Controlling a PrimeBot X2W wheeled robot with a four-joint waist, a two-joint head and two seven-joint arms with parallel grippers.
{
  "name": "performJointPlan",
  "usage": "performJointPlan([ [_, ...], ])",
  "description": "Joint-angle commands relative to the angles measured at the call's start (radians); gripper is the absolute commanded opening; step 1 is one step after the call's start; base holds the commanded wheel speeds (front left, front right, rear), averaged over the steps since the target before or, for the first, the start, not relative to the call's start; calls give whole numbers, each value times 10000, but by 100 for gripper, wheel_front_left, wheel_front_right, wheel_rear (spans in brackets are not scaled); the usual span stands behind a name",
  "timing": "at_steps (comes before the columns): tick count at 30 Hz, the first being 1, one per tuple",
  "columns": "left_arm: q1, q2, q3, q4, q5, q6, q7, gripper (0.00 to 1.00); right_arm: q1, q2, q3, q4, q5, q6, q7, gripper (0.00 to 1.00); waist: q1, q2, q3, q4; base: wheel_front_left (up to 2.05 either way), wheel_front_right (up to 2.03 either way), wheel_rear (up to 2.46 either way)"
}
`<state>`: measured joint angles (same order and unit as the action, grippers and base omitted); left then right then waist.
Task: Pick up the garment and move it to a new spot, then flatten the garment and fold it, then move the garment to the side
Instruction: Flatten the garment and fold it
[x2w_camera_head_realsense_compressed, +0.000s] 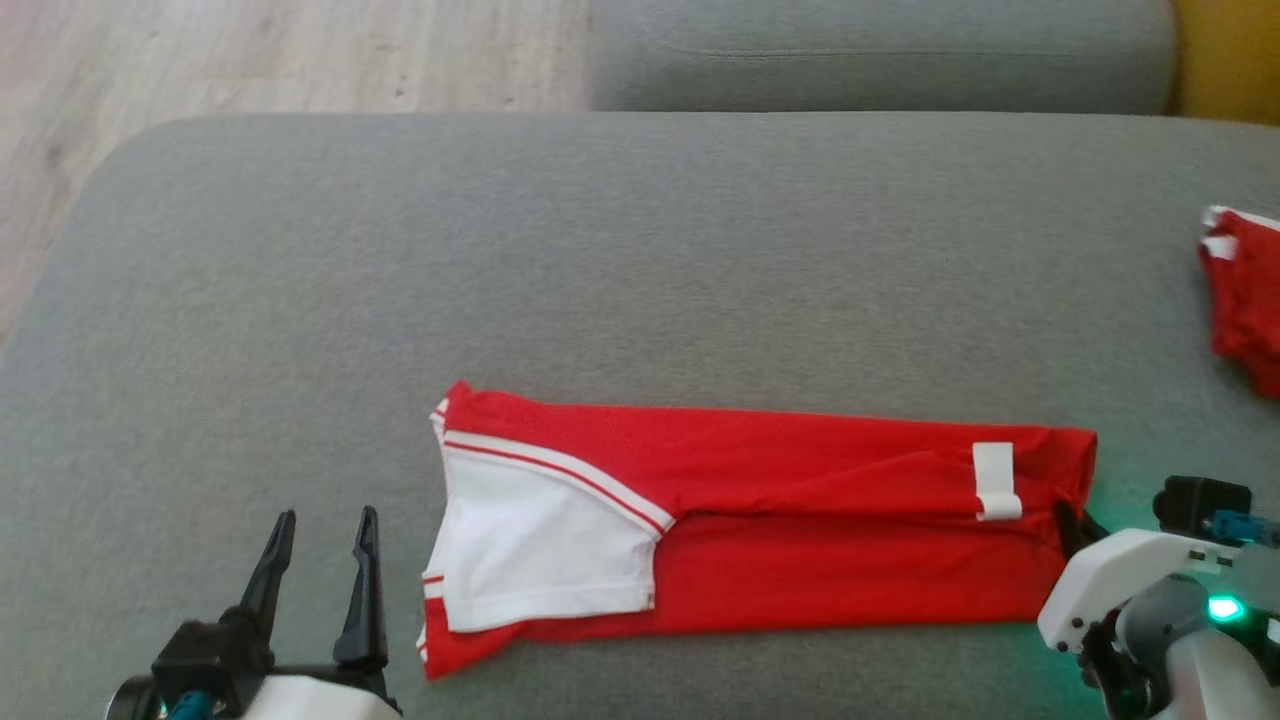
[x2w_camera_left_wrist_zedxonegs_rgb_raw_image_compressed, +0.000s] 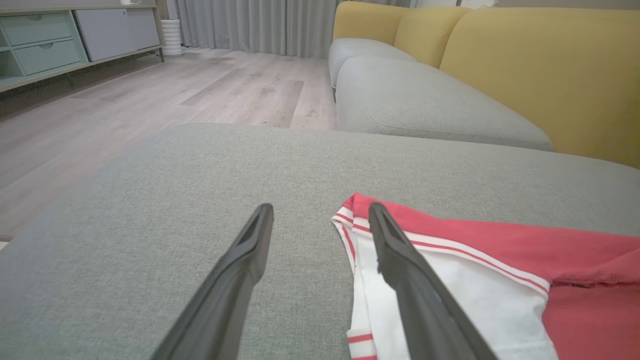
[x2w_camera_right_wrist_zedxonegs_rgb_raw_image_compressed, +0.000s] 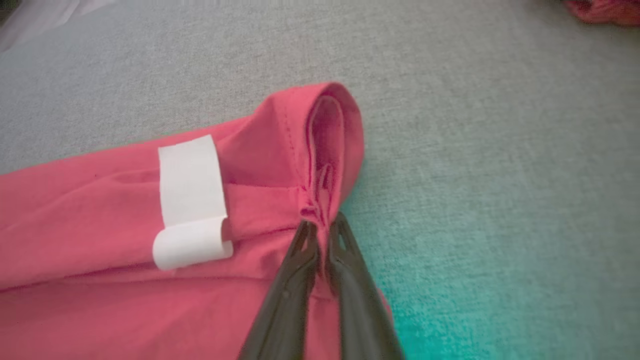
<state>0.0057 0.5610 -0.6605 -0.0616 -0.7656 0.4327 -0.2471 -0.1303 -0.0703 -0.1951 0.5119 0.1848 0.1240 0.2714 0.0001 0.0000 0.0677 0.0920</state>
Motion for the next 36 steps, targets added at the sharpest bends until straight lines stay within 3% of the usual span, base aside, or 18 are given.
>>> performJointPlan([
  [1,-298,251,355,-264,72,98,-23,100,-134,-43,116,-245,10,67,-189,0,-1,0,-62,-219,0,0,0],
  [8,-190,207,325,-233,68,111,-36,100,-174,-538,-534,-1243,-54,67,-187,0,-1,0,-264,-824,0,0,0],
  [15,-96,81,219,-188,69,87,-49,100,487,-874,-1093,-3254,-9,67,1086,0,-1,0,-384,-1222,0,0,0],
  [19,-135,-11,143,-115,94,57,-54,100,919,-641,-882,-4179,239,67,1703,0,-1,0,-427,-1295,0,0,0],
  [29,-192,-133,3,164,88,-138,-49,100,1553,-85,1293,-6334,1361,67,2656,0,-1,0,-688,-1102,0,0,0],
  [36,-271,-140,-40,130,113,-143,-11,100,1222,160,2954,-6490,2139,67,2588,0,-1,0,-720,-717,0,0,0],
])
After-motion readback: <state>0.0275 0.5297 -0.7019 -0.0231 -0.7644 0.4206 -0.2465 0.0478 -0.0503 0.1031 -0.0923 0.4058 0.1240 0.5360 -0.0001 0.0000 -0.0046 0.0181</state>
